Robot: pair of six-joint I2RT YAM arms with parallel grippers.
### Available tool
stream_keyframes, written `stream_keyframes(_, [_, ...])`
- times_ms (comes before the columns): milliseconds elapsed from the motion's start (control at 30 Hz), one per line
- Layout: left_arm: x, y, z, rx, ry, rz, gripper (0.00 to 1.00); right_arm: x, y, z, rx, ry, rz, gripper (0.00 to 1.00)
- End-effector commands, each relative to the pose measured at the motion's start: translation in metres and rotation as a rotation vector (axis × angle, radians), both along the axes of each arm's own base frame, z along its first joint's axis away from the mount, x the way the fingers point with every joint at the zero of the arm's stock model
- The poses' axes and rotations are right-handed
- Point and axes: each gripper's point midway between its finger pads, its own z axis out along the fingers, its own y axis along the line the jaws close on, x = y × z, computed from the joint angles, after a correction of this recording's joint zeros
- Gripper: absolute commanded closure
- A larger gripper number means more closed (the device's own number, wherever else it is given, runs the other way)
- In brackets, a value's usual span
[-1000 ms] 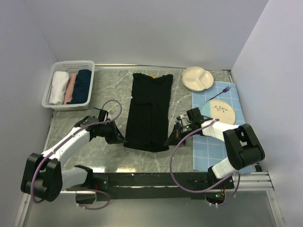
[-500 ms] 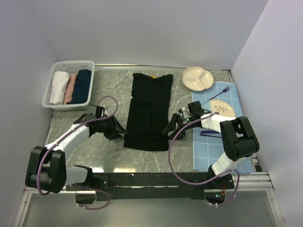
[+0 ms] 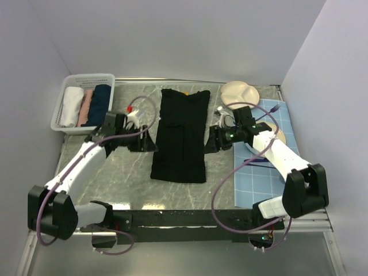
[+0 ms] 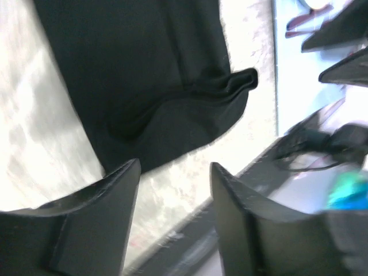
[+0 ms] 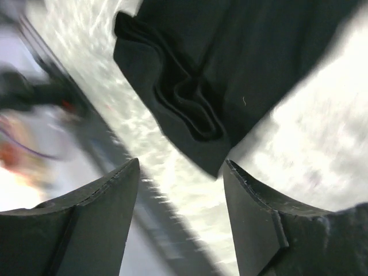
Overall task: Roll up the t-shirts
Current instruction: Roll the T-shirt to the center of the board.
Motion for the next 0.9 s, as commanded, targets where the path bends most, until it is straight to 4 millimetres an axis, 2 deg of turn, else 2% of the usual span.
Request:
stream_keyframes(0, [0.025, 0.003, 0.049, 0.206, -0.513, -0.384, 0.34, 0.008, 0.004, 0.029, -0.162, -0.540, 0.315, 0.30])
stream_keyframes(33, [0.023, 0.005, 0.054, 0.233, -0.581, -0.434, 0.32, 0.003, 0.009, 0.041, -0.174, -0.664, 0.372, 0.29])
stream_keyframes(67, [0.019, 0.007, 0.058, 0.255, -0.645, -0.483, 0.28, 0.002, 0.008, 0.038, -0.193, -0.723, 0.394, 0.28])
stream_keyframes(100, [0.008, 0.009, 0.064, 0.294, -0.787, -0.590, 0.23, -0.001, 0.009, 0.039, -0.209, -0.775, 0.419, 0.27])
stream_keyframes(133, [0.005, 0.011, 0.064, 0.322, -0.859, -0.633, 0.20, -0.007, 0.011, 0.047, -0.231, -0.885, 0.473, 0.26])
stream_keyframes(167, [-0.004, 0.014, 0.073, 0.349, -0.969, -0.668, 0.20, -0.013, 0.011, 0.036, -0.252, -0.928, 0.506, 0.26])
stream_keyframes(200, [-0.013, 0.013, 0.053, 0.370, -1.059, -0.769, 0.18, -0.013, 0.008, 0.034, -0.288, -0.984, 0.515, 0.26])
stream_keyframes(233, [-0.020, 0.013, 0.046, 0.378, -1.119, -0.812, 0.15, -0.016, 0.006, 0.040, -0.312, -1.095, 0.553, 0.24])
stream_keyframes(267, [-0.036, 0.014, 0.022, 0.374, -1.153, -0.866, 0.14, -0.023, 0.011, 0.028, -0.314, -1.149, 0.598, 0.23])
stream_keyframes(300, [-0.034, 0.012, 0.021, 0.407, -1.284, -0.916, 0.14, -0.026, 0.012, 0.024, -0.331, -1.200, 0.628, 0.22])
stream_keyframes(333, [-0.040, 0.008, 0.015, 0.391, -1.341, -0.940, 0.14, -0.029, 0.014, 0.025, -0.349, -1.296, 0.695, 0.20])
stream_keyframes(367, [-0.046, 0.008, -0.006, 0.391, -1.361, -0.956, 0.13, -0.038, 0.020, 0.012, -0.345, -1.334, 0.751, 0.19])
stream_keyframes(433, [-0.047, 0.000, -0.009, 0.393, -1.464, -0.980, 0.13, -0.043, 0.031, 0.008, -0.340, -1.422, 0.824, 0.18])
stream_keyframes(467, [-0.055, -0.006, -0.024, 0.376, -1.468, -1.023, 0.13, -0.051, 0.035, -0.004, -0.325, -1.422, 0.869, 0.18])
stream_keyframes(533, [-0.054, -0.012, -0.027, 0.372, -1.494, -1.032, 0.13, -0.056, 0.042, -0.018, -0.299, -1.427, 0.941, 0.17])
stream_keyframes(700, [-0.064, -0.019, -0.055, 0.307, -1.441, -1.137, 0.15, -0.068, 0.057, -0.045, -0.242, -1.370, 1.040, 0.17])
stream_keyframes(833, [-0.067, -0.024, -0.067, 0.262, -1.383, -1.157, 0.16, -0.078, 0.058, -0.058, -0.214, -1.358, 1.089, 0.20])
stream_keyframes(867, [-0.069, -0.022, -0.075, 0.272, -1.390, -1.200, 0.17, -0.081, 0.058, -0.059, -0.201, -1.352, 1.094, 0.20])
